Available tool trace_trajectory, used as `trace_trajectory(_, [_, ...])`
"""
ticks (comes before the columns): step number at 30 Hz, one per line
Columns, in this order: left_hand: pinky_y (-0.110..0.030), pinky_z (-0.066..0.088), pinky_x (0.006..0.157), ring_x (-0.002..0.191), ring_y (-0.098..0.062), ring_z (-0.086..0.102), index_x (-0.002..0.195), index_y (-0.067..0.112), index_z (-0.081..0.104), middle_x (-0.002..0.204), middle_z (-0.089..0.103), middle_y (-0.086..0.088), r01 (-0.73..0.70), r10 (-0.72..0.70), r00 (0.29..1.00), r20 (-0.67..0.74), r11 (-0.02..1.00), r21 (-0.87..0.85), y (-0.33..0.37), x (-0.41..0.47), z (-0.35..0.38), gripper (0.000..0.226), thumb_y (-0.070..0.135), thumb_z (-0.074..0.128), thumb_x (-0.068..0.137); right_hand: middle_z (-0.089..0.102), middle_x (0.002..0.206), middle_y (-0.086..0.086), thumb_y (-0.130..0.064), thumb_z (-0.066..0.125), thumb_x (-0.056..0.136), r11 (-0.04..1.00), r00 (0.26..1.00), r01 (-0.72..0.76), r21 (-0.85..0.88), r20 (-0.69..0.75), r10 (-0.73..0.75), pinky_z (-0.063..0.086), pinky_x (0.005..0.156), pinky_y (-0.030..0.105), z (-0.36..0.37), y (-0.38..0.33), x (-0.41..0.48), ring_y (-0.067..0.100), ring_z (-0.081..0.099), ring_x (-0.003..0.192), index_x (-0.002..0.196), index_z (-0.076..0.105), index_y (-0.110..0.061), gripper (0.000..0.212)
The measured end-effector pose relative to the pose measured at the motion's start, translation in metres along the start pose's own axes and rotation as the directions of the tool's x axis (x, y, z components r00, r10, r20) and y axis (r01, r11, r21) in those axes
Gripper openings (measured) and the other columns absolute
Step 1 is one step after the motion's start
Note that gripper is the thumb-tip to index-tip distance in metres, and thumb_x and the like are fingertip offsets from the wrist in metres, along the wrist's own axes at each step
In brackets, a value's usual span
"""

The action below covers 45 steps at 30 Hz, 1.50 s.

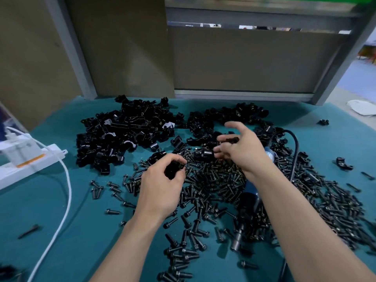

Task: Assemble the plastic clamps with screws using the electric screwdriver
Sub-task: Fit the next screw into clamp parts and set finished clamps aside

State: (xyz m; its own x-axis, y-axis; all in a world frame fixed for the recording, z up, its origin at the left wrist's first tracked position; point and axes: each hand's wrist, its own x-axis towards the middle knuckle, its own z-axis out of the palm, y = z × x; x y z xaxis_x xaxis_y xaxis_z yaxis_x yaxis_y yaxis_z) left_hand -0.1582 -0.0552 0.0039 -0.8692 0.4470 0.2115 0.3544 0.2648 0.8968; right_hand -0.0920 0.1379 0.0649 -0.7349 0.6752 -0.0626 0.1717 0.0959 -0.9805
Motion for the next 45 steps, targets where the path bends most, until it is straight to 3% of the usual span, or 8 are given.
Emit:
trace_trajectory(4, [-0.040,0.053,0.054,0.062,-0.023,0.063,0.097,0.045,0.068,0.081,0.072,0.013,-0.030,0.029,0.999,-0.031,0.999,-0.027,0.003,-0.001,0.001,0.024,0.022,0.073,0.092,0.067,0.118,0.022,0.033,0.047,0.083,0.969,0.967,-0.134,0.210,0.242,0.081,0.061,0.071,0.028,0.016,0.009,-0.036,0.019,0.074,0.077,0.109,0.057,-0.005,0.048])
trace_trajectory(10, [-0.043,0.060,0.080,0.089,-0.011,0.073,0.101,0.039,0.069,0.096,0.075,0.015,-0.165,0.163,0.986,-0.028,0.979,-0.119,0.011,-0.008,-0.004,0.021,0.033,0.071,0.080,0.070,0.119,0.019,0.013,0.049,0.101,0.958,0.938,-0.117,0.263,0.347,0.019,0.062,0.077,0.029,0.031,0.022,-0.067,0.020,0.077,0.093,0.122,0.053,-0.015,0.035])
trace_trajectory(16, [-0.039,0.064,0.074,0.080,-0.014,0.075,0.104,0.038,0.070,0.093,0.076,0.012,-0.164,0.178,0.981,0.075,0.973,-0.164,0.012,-0.008,-0.003,0.032,0.019,0.076,0.078,0.069,0.120,-0.002,0.016,0.051,0.096,0.999,0.926,0.016,0.038,0.377,-0.029,0.062,0.085,0.031,0.028,0.025,-0.071,0.015,0.076,0.102,0.155,0.033,-0.048,0.089])
trace_trajectory(20, [-0.018,0.058,0.073,0.085,-0.008,0.074,0.098,0.039,0.073,0.095,0.076,0.017,-0.219,0.232,0.966,0.112,0.969,-0.116,0.011,-0.004,-0.006,0.031,0.022,0.081,0.074,0.069,0.121,-0.019,0.016,0.050,0.094,0.992,0.916,0.089,-0.094,0.399,-0.044,0.063,0.085,0.041,0.028,0.024,-0.072,0.019,0.075,0.099,0.155,0.021,-0.059,0.101])
trace_trajectory(24, [-0.021,0.059,0.070,0.084,-0.011,0.075,0.085,0.037,0.075,0.090,0.078,0.012,-0.203,0.221,0.972,0.084,0.962,-0.181,0.010,-0.002,-0.006,0.029,0.010,0.079,0.073,0.055,0.147,-0.006,0.023,0.046,0.093,0.993,0.849,-0.012,0.119,0.526,-0.053,0.061,0.089,0.034,0.027,0.022,-0.075,0.016,0.071,0.112,0.158,0.021,-0.054,0.104])
trace_trajectory(31, [-0.025,0.058,0.079,0.086,-0.014,0.073,0.075,0.036,0.071,0.085,0.076,0.009,-0.223,0.190,0.969,-0.155,0.947,-0.230,0.007,0.002,-0.009,0.029,0.009,0.079,0.069,0.077,0.086,0.014,-0.005,0.072,0.094,0.957,0.918,-0.121,0.263,0.397,0.007,0.063,0.069,0.032,0.020,0.017,-0.073,0.030,0.077,0.078,0.115,0.069,-0.004,0.021])
trace_trajectory(35, [-0.023,0.057,0.080,0.088,-0.013,0.074,0.078,0.039,0.071,0.087,0.077,0.014,-0.246,0.219,0.962,-0.161,0.953,-0.177,0.007,-0.001,-0.007,0.030,0.014,0.084,0.067,0.074,0.074,0.015,0.005,0.077,0.086,0.962,0.952,-0.057,0.267,0.306,-0.028,0.061,0.066,0.028,0.022,0.021,-0.072,0.025,0.074,0.070,0.104,0.073,-0.002,0.019])
trace_trajectory(45, [-0.038,0.061,0.078,0.085,-0.016,0.070,0.087,0.033,0.078,0.087,0.075,0.005,-0.014,0.049,0.997,0.056,0.868,-0.496,0.012,0.001,-0.008,0.039,0.016,0.093,0.056,0.080,0.088,0.004,0.016,0.081,0.075,0.973,0.971,0.174,0.150,0.137,-0.195,0.062,0.077,0.028,0.021,0.027,-0.065,0.028,0.076,0.086,0.086,0.083,-0.022,0.040])
